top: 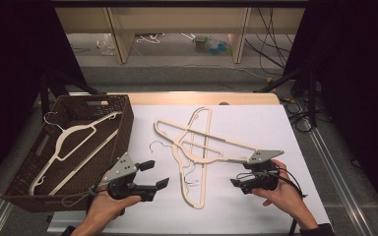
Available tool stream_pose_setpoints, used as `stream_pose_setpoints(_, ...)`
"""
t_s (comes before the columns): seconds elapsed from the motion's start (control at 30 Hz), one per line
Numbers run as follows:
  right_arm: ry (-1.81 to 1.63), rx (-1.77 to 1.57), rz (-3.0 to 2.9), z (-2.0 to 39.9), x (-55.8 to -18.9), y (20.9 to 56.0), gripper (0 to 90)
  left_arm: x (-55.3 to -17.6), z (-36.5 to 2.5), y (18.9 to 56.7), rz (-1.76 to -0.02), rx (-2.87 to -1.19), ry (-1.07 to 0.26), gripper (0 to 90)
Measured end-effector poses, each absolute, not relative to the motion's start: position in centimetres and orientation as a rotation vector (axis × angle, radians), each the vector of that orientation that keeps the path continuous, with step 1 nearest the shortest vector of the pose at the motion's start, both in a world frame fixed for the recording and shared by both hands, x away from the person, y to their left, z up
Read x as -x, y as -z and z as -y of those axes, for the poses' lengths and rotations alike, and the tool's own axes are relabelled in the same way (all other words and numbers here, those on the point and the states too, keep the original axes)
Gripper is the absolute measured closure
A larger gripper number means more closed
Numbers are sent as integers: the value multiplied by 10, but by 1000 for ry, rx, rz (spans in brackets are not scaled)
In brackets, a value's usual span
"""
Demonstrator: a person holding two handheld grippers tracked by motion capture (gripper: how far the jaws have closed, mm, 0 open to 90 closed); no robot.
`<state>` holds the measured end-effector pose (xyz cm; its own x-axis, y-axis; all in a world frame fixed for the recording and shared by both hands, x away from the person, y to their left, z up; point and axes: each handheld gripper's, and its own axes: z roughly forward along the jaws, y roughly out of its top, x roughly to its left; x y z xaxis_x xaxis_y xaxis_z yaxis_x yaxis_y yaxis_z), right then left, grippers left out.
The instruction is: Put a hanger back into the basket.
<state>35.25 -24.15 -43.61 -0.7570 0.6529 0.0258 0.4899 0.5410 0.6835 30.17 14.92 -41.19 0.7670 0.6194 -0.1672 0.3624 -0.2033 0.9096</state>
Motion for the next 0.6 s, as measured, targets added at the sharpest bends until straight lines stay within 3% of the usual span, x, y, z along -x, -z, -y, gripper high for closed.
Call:
stream_pose_setpoints(0.4,-1001,-947,-2543,239,-354,438,235,-298,-142,444,-731,-1864,-223,220)
stream_pose_setpoints(0.6,-1013,-948,-2531,241,-354,436,231,-298,-140,445,-702,-1876,-262,196)
